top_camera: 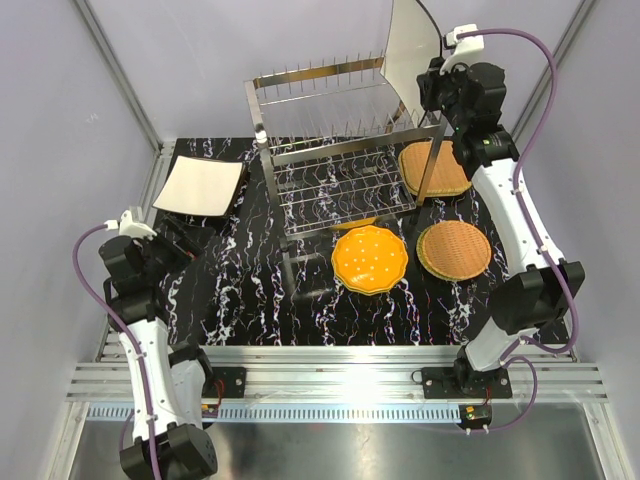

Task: Unload the plates from the dish rack
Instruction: Grab a plate with the right arm

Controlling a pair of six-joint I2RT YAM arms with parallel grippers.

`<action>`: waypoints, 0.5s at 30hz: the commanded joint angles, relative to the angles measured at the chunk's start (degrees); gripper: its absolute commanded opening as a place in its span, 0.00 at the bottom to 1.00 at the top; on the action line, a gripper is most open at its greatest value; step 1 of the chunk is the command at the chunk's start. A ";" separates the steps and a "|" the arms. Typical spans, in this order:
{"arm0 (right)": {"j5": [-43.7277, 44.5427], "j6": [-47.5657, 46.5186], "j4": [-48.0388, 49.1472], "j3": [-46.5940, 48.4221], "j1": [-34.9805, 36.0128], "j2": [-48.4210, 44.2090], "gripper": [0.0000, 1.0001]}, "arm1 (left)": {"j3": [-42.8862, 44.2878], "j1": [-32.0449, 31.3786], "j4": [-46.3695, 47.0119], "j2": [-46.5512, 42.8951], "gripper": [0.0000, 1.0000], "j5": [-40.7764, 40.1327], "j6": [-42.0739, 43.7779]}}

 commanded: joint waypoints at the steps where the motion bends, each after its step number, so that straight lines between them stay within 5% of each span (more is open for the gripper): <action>1: -2.60 -2.97 6.54 -0.84 -0.15 -2.95 0.18 | 2.33 0.05 2.58 0.15 0.99 3.00 -1.53; 4: -3.39 -2.71 8.98 -1.10 -0.15 -3.39 0.00 | 2.51 -0.04 2.49 0.24 0.99 3.36 -1.53; 15: -4.01 0.37 13.04 3.11 -0.06 -3.31 0.00 | 4.71 -0.39 3.99 1.64 0.99 4.67 -3.37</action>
